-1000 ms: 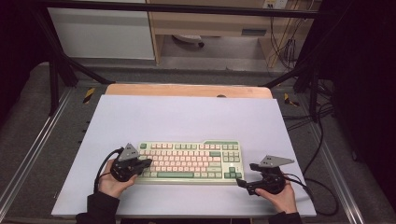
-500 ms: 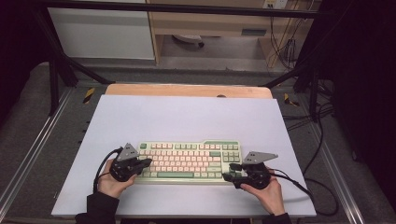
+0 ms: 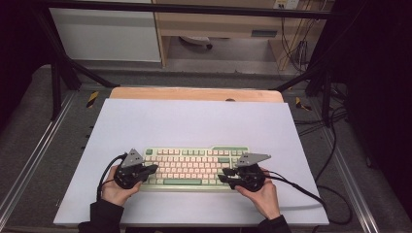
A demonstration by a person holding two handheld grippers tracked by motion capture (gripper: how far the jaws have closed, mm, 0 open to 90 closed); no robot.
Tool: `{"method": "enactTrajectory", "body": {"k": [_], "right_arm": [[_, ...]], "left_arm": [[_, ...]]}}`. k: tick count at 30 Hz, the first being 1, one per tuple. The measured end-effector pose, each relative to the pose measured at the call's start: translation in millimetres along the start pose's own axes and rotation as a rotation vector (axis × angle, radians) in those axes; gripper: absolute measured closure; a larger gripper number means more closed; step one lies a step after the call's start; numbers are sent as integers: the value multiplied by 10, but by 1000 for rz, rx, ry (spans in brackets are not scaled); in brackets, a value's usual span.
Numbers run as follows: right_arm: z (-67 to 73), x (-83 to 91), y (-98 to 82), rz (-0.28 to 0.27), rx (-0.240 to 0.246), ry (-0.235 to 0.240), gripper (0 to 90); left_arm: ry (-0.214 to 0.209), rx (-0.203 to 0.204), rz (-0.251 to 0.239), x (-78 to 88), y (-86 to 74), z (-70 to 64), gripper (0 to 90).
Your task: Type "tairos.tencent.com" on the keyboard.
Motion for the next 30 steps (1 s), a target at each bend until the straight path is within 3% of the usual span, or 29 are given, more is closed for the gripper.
{"method": "enactTrajectory", "body": {"k": [22,30], "right_arm": [[199,-462,321,-21,-14,-7,900],[248,-665,393,3,-24,-16,900]], "left_arm": [[-4,2,-7,4,-2,10,898],[-4,1,-9,4,-2,13,898]]}}
Point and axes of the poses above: each handheld gripper's, and its own axes: x roughly backward along the jaws, y roughly out of its top, z roughly to its left, the point moved 1 cm from there along -x, roughly forward along the jaws, and after that the axes turned 10 degrees about -x, right-handed, at the moved point
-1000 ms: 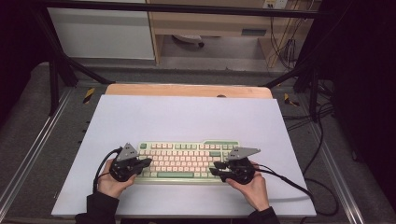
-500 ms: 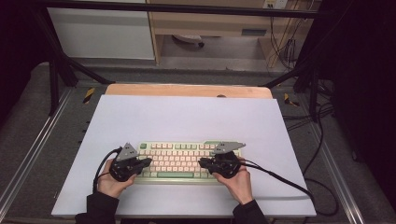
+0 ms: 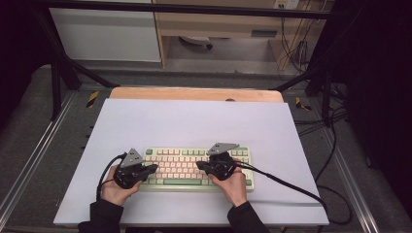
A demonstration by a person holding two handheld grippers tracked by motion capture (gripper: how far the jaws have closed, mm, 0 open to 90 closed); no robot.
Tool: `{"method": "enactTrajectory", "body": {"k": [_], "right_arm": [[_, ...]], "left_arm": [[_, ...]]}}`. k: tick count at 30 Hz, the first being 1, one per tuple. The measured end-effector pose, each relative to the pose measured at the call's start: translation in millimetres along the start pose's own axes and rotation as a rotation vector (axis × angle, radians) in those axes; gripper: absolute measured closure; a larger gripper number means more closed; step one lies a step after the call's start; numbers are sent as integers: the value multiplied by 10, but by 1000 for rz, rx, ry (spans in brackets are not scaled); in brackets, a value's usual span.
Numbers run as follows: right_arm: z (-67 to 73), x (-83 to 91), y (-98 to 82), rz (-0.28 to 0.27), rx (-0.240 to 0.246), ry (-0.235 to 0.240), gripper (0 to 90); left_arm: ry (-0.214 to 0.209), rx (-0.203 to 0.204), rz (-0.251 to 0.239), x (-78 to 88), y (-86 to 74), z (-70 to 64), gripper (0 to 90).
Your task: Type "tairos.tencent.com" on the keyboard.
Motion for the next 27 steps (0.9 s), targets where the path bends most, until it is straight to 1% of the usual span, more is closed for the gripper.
{"method": "enactTrajectory", "body": {"k": [2,5,9,17,26,27], "right_arm": [[-5,-43,9,4,-5,-5,900],[-17,-100,17,19,3,-23,900],[-22,-153,12,24,4,-27,900],[-53,-209,17,33,0,-38,900],[-48,-237,21,42,-2,-34,900],[-47,-239,22,47,3,-36,900]], "left_arm": [[0,0,0,-1,0,1,898],[0,-1,0,-3,0,-1,898],[0,-3,1,-4,1,-3,898],[-1,-3,4,-13,-2,-8,898],[-1,-3,4,-11,-3,-4,898],[-1,-3,3,-10,-3,-4,898]]}}
Point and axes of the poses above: each handheld gripper's, and its own axes: x roughly backward along the jaws, y roughly out of its top, z roughly to its left, the point moved 1 cm from there along -x, roughly forward along the jaws, and after that the axes turned 10 degrees about -x, right-handed, at the moved point
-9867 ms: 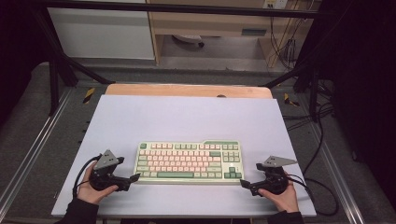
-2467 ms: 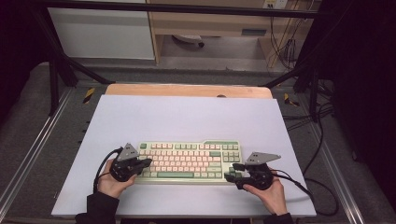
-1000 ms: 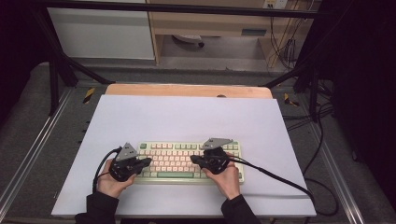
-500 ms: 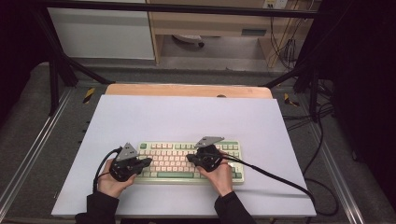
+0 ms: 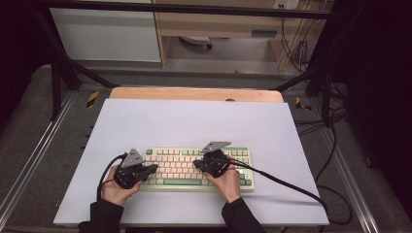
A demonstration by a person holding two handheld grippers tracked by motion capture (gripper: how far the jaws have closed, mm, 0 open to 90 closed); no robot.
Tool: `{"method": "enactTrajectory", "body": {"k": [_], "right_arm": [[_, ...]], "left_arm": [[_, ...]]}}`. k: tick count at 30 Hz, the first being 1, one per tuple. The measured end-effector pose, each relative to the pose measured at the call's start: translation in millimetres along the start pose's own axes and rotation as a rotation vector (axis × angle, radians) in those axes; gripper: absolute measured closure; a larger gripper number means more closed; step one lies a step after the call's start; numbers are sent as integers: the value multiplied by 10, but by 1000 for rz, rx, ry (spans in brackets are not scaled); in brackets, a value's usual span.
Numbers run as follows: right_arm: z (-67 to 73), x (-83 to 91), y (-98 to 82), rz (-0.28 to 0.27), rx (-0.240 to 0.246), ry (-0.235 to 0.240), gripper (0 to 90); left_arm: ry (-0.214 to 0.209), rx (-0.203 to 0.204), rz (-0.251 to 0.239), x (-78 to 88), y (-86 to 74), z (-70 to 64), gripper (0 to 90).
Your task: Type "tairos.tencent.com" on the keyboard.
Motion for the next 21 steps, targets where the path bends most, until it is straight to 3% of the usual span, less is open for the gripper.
{"method": "enactTrajectory", "body": {"k": [8,21], "right_arm": [[5,-19,-3,8,13,-10,900],[44,210,51,-5,29,16,900]], "left_arm": [[-1,-1,-1,2,1,-1,898],[3,-1,-9,21,14,-2,898]]}}
Point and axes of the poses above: each handheld gripper's, and its own axes: x roughly backward along the jaws, y roughly out of its top, z roughly to its left, the point moved 1 cm from there along -x, roughly forward along the jaws, and after that the axes turned 10 degrees about -x, right-handed, at the moved point
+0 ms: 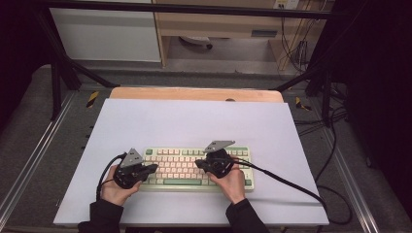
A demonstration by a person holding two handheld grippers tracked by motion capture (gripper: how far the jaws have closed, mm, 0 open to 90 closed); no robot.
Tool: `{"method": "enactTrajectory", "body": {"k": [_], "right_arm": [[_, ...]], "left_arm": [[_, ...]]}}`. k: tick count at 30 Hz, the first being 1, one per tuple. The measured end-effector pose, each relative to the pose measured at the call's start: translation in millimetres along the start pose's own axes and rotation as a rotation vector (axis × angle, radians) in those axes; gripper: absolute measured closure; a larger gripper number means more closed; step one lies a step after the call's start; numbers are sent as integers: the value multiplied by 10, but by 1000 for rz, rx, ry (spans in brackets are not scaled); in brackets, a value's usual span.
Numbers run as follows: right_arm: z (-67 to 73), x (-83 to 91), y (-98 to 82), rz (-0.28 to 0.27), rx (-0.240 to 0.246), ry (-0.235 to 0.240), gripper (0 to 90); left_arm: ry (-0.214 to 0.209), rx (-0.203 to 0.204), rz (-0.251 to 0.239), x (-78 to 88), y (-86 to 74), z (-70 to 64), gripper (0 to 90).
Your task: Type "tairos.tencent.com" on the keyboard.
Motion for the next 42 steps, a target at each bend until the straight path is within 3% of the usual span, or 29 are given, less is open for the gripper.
{"method": "enactTrajectory", "body": {"k": [14,29,42], "right_arm": [[-18,174,-67,6,1,21,900],[-97,322,-237,1,-15,29,900],[-122,370,-323,-2,-23,31,900]], "left_arm": [[15,-1,0,-54,119,-26,898],[8,-29,26,-336,335,-118,898],[14,-36,45,-490,308,-132,898]]}}
Point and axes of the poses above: each handheld gripper's, and its own axes: x roughly backward along the jaws, y roughly out of its top, z roughly to its left, the point moved 1 cm from there along -x, roughly forward along the jaws, and after that the axes turned 10 degrees about -x, right-handed, at the moved point
